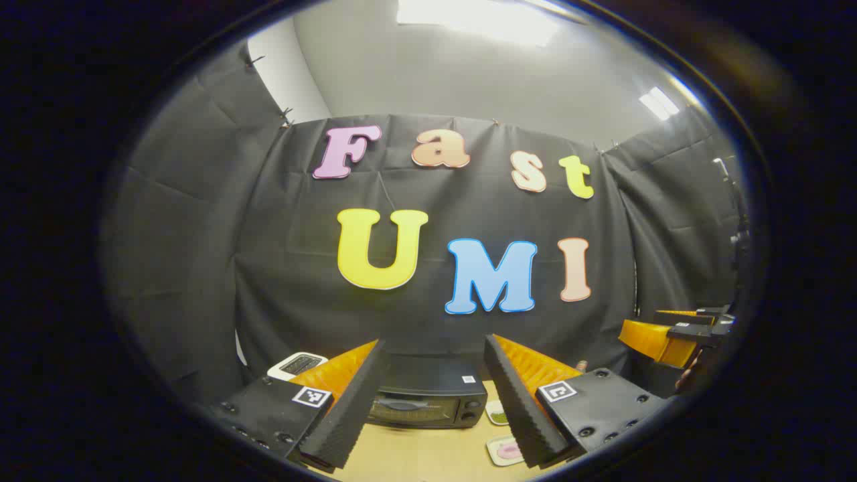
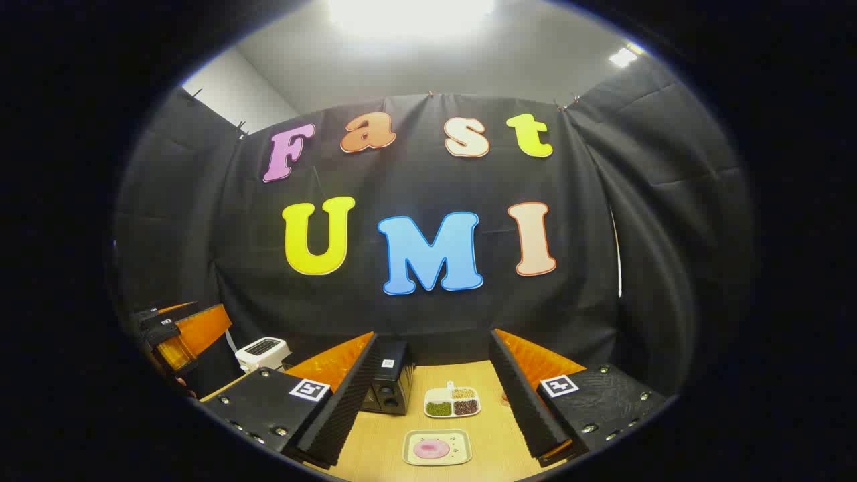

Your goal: Open the electric oven with the left hand, put the food in, and close the electric oven.

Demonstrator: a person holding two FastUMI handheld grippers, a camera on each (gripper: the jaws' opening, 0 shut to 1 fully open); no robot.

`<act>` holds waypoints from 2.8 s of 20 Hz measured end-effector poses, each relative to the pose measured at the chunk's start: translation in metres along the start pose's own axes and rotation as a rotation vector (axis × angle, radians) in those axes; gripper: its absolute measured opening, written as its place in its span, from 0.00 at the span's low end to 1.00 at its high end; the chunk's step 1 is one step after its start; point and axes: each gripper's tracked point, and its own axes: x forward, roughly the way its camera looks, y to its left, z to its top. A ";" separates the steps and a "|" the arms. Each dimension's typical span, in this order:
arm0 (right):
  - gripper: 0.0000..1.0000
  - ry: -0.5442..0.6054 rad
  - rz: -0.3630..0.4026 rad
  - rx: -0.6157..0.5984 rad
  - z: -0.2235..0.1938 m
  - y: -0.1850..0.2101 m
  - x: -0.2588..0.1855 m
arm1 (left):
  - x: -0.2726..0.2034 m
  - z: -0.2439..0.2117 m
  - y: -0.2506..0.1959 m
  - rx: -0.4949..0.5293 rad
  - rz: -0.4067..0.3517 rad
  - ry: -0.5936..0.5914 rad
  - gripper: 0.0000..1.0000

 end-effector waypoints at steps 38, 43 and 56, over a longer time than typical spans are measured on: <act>0.99 0.179 -0.133 -0.025 -0.070 -0.051 0.042 | 0.196 -0.259 0.046 -0.019 -0.037 0.534 0.91; 0.99 0.203 -0.173 -0.030 -0.076 -0.058 0.040 | 0.232 -0.300 0.060 0.014 -0.022 0.574 1.00; 0.92 0.204 -0.156 -0.031 -0.075 -0.046 0.053 | 0.235 -0.323 0.061 0.083 -0.034 0.591 0.98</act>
